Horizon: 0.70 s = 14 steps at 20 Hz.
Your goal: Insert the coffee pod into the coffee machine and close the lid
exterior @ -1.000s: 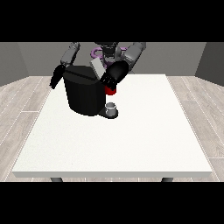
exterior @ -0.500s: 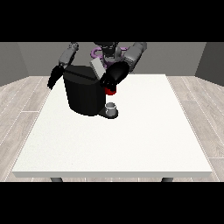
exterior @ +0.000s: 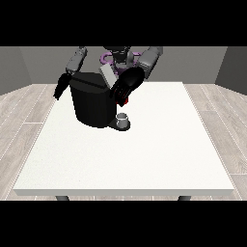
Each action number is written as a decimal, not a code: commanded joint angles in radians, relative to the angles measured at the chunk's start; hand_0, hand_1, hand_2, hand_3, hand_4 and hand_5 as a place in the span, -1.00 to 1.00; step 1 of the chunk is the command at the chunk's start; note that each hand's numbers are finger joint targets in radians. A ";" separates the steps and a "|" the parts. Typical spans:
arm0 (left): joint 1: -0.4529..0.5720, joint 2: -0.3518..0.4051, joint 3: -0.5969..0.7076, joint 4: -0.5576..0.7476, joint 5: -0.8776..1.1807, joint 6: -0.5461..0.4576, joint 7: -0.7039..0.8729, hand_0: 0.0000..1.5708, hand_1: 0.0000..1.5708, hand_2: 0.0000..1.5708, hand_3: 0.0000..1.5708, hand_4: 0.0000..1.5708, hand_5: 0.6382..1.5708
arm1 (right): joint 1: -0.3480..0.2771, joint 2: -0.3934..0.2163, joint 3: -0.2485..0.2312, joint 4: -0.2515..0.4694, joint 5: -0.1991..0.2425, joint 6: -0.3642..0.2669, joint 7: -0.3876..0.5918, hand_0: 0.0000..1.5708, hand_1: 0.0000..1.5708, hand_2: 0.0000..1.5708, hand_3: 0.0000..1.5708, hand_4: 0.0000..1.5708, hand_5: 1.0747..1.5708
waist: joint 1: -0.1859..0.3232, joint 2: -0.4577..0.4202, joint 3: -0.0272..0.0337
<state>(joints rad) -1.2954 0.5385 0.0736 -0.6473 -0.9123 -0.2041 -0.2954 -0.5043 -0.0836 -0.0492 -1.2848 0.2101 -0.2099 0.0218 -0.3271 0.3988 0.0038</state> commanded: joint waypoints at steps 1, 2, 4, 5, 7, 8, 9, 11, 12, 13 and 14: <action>-0.020 0.045 0.025 0.026 -0.007 0.009 0.004 -1.00 -1.00 -0.33 -0.42 -1.00 1.00 | -0.002 -0.020 -0.008 -0.006 -0.011 0.024 -0.011 -1.00 -1.00 -1.00 -1.00 -0.85 1.00 | -0.012 0.004 -0.0034; 0.017 0.009 0.011 0.010 0.000 0.001 -0.010 -1.00 -1.00 -0.39 -0.51 -1.00 1.00 | 0.019 -0.008 -0.027 0.036 -0.008 -0.011 -0.032 -1.00 -1.00 -1.00 -1.00 -1.00 1.00 | 0.039 -0.002 -0.0033; 0.037 0.001 0.011 0.036 -0.006 0.004 -0.007 -1.00 -1.00 -0.54 -0.68 -1.00 1.00 | 0.019 0.016 0.004 0.001 0.006 -0.016 0.030 -1.00 -1.00 -1.00 -1.00 -0.78 1.00 | 0.028 -0.045 -0.0038; 0.072 -0.051 -0.011 0.008 -0.012 0.004 0.027 -1.00 -1.00 -0.58 -0.71 -1.00 1.00 | 0.052 0.010 -0.035 0.047 -0.044 0.010 0.004 -1.00 -1.00 -1.00 -1.00 -0.89 1.00 | 0.053 -0.094 -0.0033; 0.054 -0.060 0.006 0.015 -0.005 0.003 0.063 -1.00 -1.00 -0.72 -0.81 -1.00 1.00 | 0.046 -0.013 -0.034 0.066 -0.016 0.001 -0.005 -1.00 -1.00 -1.00 -1.00 -0.83 1.00 | 0.057 -0.091 -0.0034; 0.084 -0.071 0.008 0.017 0.008 -0.007 0.043 -1.00 -1.00 -1.00 -0.81 -1.00 1.00 | 0.062 0.014 -0.024 0.063 -0.016 -0.011 0.026 -1.00 -1.00 -1.00 -1.00 -0.82 1.00 | 0.084 -0.129 -0.0036; 0.077 -0.061 0.002 -0.001 0.010 -0.048 0.047 -1.00 -1.00 -1.00 -0.92 -1.00 1.00 | 0.056 -0.031 -0.079 0.102 -0.065 0.032 -0.010 -1.00 -1.00 -1.00 -1.00 -1.00 1.00 | 0.114 -0.153 -0.0030; 0.091 -0.096 0.017 0.000 0.031 -0.069 0.088 -1.00 -1.00 -1.00 -0.93 -1.00 1.00 | 0.102 -0.029 -0.079 0.129 -0.063 0.033 -0.055 -1.00 -1.00 -1.00 -1.00 -1.00 1.00 | 0.122 -0.185 -0.0030; 0.164 -0.136 -0.006 -0.017 0.039 -0.072 0.040 -1.00 -1.00 -1.00 -1.00 -1.00 1.00 | 0.140 -0.017 -0.089 0.143 -0.064 0.012 -0.059 -1.00 -1.00 -1.00 -1.00 -1.00 1.00 | 0.175 -0.240 -0.0032; 0.187 -0.145 -0.023 -0.017 0.026 -0.071 0.037 -1.00 -1.00 -1.00 -1.00 -1.00 1.00 | 0.187 0.050 -0.050 0.148 -0.029 -0.046 -0.059 -1.00 -1.00 -1.00 -1.00 -1.00 1.00 | 0.187 -0.259 -0.0034; 0.205 -0.198 -0.033 -0.041 0.033 -0.066 0.055 -1.00 -1.00 -0.89 -1.00 -1.00 1.00 | 0.136 -0.017 -0.107 0.173 -0.072 0.001 -0.031 -1.00 -1.00 -1.00 -1.00 -1.00 1.00 | 0.211 -0.286 -0.0032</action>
<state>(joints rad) -1.1627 0.4189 0.0630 -0.6596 -0.8920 -0.2542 -0.2461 -0.3918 -0.0860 -0.1168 -1.1619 0.1625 -0.2101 -0.0123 -0.1846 0.1985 0.0008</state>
